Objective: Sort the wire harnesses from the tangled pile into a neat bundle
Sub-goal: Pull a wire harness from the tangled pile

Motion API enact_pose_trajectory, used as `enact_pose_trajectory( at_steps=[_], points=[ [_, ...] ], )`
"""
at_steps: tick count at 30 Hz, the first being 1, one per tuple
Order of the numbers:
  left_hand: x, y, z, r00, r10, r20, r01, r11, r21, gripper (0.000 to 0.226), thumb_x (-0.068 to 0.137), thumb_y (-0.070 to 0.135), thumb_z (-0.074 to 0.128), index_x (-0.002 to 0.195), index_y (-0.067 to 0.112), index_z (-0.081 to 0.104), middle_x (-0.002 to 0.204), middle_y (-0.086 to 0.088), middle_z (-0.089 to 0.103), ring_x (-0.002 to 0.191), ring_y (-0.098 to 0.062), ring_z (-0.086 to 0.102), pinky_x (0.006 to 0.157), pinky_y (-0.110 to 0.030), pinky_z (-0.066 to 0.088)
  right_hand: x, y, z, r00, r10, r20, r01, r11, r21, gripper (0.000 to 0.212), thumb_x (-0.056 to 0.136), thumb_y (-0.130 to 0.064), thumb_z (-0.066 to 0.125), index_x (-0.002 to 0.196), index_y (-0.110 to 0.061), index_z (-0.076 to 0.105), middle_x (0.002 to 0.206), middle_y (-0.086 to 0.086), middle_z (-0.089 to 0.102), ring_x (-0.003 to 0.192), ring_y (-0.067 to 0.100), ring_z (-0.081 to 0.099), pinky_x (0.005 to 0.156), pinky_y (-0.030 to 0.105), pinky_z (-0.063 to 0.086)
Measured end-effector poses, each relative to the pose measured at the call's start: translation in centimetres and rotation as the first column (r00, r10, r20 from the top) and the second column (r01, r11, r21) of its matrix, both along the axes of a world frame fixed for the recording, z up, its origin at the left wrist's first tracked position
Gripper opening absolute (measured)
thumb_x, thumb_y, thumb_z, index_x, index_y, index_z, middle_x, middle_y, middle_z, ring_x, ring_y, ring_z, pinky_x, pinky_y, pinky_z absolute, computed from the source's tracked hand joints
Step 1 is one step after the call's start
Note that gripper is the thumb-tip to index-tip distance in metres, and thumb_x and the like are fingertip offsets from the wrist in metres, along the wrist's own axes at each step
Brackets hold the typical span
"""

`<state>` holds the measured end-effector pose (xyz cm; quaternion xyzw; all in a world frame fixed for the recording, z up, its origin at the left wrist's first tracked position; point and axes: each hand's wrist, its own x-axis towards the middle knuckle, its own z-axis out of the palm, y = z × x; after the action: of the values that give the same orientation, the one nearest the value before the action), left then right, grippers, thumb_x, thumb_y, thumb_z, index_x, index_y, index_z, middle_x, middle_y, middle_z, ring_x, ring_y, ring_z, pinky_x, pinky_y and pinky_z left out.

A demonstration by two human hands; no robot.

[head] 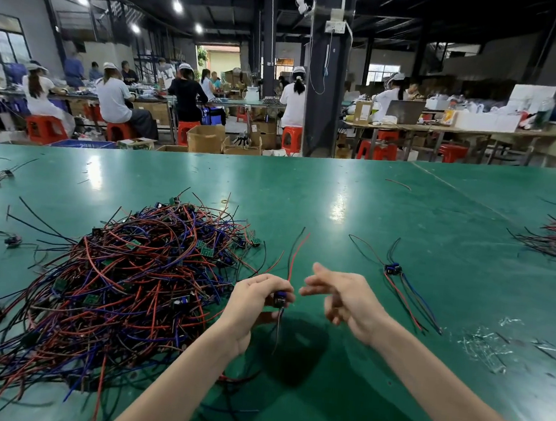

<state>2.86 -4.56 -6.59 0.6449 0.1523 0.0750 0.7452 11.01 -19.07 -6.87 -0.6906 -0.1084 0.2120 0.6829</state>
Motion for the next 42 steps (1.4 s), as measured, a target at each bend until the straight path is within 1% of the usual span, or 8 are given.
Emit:
enact_pose_trajectory(
  at_steps=[4,11,15,21,25,30,39,42],
  points=[
    [0.0,0.3,0.0,0.998,0.069,-0.007,-0.069,0.997,-0.023,0.013,0.083,0.020,0.061,0.073,0.019,0.070,0.073,0.004,0.069,0.072,-0.009,0.060,0.066,-0.027,0.041,-3.5,1.4,-0.1,0.978,0.175,0.112,-0.177,0.984,0.006,0.023,0.087,-0.023,0.065,0.087,-0.001,0.067,0.077,0.005,0.072,0.031,0.008,0.044,0.029,0.015,0.031],
    [0.3,0.1,-0.4,0.998,0.059,-0.009,-0.060,0.987,-0.146,0.016,0.089,0.024,0.059,0.078,0.017,0.070,0.081,0.002,0.071,0.082,-0.018,0.060,0.094,-0.044,0.045,-4.6,2.1,-0.8,0.987,0.115,0.114,-0.123,0.990,0.065,0.009,0.085,-0.009,0.066,0.077,-0.007,0.066,0.066,0.004,0.070,0.030,0.007,0.042,0.030,0.015,0.028],
    [0.2,0.1,-0.2,0.999,-0.039,0.034,0.045,0.978,-0.205,0.020,0.090,0.031,0.057,0.090,0.019,0.071,0.083,-0.002,0.070,0.076,-0.015,0.063,0.078,-0.031,0.051,-4.2,1.9,-0.9,0.997,0.017,0.074,-0.028,0.988,0.149,0.006,0.084,-0.006,0.066,0.079,-0.004,0.066,0.064,0.009,0.067,0.030,0.007,0.039,0.030,0.014,0.025],
    [-0.1,0.1,-0.2,0.987,-0.137,0.077,0.142,0.988,-0.053,0.027,0.087,0.002,0.059,0.110,0.015,0.066,0.089,-0.006,0.069,0.075,-0.015,0.062,0.075,-0.025,0.049,-3.8,1.4,-1.2,0.994,-0.038,0.106,0.023,0.990,0.139,0.009,0.085,-0.004,0.066,0.076,-0.006,0.066,0.055,0.003,0.063,0.034,0.006,0.037,0.033,0.015,0.026],
    [-0.1,0.0,-0.3,0.992,-0.091,0.093,0.094,0.995,-0.035,0.021,0.088,0.000,0.059,0.107,0.008,0.064,0.094,-0.015,0.069,0.087,-0.022,0.061,0.088,-0.034,0.048,-3.7,1.2,-1.0,0.992,0.009,0.125,-0.017,0.998,0.064,0.010,0.083,-0.008,0.070,0.074,-0.007,0.066,0.057,0.002,0.064,0.034,0.004,0.037,0.034,0.015,0.028],
    [0.2,0.2,-0.6,0.988,-0.031,0.152,0.041,0.997,-0.065,0.017,0.090,-0.005,0.055,0.100,0.007,0.062,0.081,-0.007,0.072,0.069,-0.015,0.065,0.072,-0.025,0.054,-3.6,0.8,-0.4,0.985,0.118,0.126,-0.116,0.993,-0.028,0.013,0.078,-0.008,0.074,0.070,-0.007,0.064,0.059,0.001,0.065,0.035,0.005,0.039,0.035,0.015,0.030],
    [0.2,0.2,-0.6,0.981,-0.080,0.174,0.090,0.995,-0.049,0.026,0.088,-0.010,0.055,0.108,0.006,0.059,0.090,-0.008,0.070,0.067,-0.012,0.067,0.062,-0.022,0.056,-3.7,0.6,-0.2,0.963,0.164,0.215,-0.142,0.983,-0.115,0.015,0.081,-0.007,0.071,0.070,-0.007,0.061,0.052,-0.003,0.059,0.035,0.005,0.036,0.035,0.017,0.029],
    [0.1,0.4,-0.6,0.986,-0.063,0.155,0.071,0.996,-0.048,0.028,0.082,-0.014,0.059,0.101,0.007,0.062,0.089,-0.009,0.070,0.067,-0.012,0.066,0.061,-0.021,0.056,-3.8,0.8,-0.4,0.950,0.184,0.254,-0.149,0.977,-0.152,0.011,0.083,-0.007,0.069,0.074,-0.006,0.062,0.052,-0.004,0.057,0.036,0.006,0.037,0.035,0.018,0.030]
  ],
)
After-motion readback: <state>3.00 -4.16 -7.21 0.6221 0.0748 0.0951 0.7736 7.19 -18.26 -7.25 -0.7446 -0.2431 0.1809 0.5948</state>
